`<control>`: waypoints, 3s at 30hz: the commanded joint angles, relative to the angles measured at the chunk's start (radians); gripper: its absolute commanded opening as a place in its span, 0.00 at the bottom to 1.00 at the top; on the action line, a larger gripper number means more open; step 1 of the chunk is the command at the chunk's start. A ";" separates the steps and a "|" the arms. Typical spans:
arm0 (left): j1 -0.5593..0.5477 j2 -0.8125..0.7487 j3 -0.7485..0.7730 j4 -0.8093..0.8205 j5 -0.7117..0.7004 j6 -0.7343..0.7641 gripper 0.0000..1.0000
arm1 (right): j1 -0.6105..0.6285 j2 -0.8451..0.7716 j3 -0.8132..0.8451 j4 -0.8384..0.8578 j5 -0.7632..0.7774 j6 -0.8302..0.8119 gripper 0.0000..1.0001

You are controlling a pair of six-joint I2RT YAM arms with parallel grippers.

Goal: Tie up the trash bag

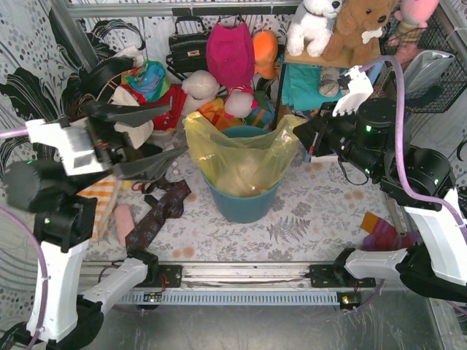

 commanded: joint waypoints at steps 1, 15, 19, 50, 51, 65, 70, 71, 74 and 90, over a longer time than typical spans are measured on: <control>0.005 0.048 0.089 0.159 0.019 -0.237 0.83 | 0.003 0.029 0.085 0.040 -0.055 -0.040 0.00; -0.372 0.287 0.171 0.153 -0.043 -0.102 0.85 | 0.003 0.119 0.257 -0.002 -0.221 0.032 0.00; -0.461 0.348 0.215 -0.011 -0.072 0.086 0.87 | 0.003 0.124 0.280 -0.052 -0.253 0.060 0.00; -0.459 0.558 0.065 0.154 0.228 0.137 0.42 | 0.003 0.149 0.331 -0.096 -0.420 0.118 0.00; -0.459 0.563 0.064 0.147 0.231 0.137 0.37 | 0.003 0.147 0.332 -0.095 -0.417 0.118 0.00; -0.459 0.528 -0.135 0.161 0.185 0.139 0.19 | 0.003 0.128 0.338 -0.045 -0.361 0.103 0.00; -0.459 0.514 -0.184 0.165 0.169 0.137 0.13 | 0.003 0.111 0.302 -0.032 -0.344 0.103 0.00; -0.459 0.511 -0.187 0.166 0.167 0.136 0.10 | 0.003 0.109 0.297 -0.030 -0.343 0.103 0.00; -0.459 0.505 -0.184 0.162 0.156 0.140 0.00 | 0.003 0.109 0.290 -0.024 -0.347 0.104 0.00; -0.458 0.372 -0.056 0.191 0.051 0.044 0.83 | 0.003 0.088 0.207 -0.009 -0.363 0.106 0.00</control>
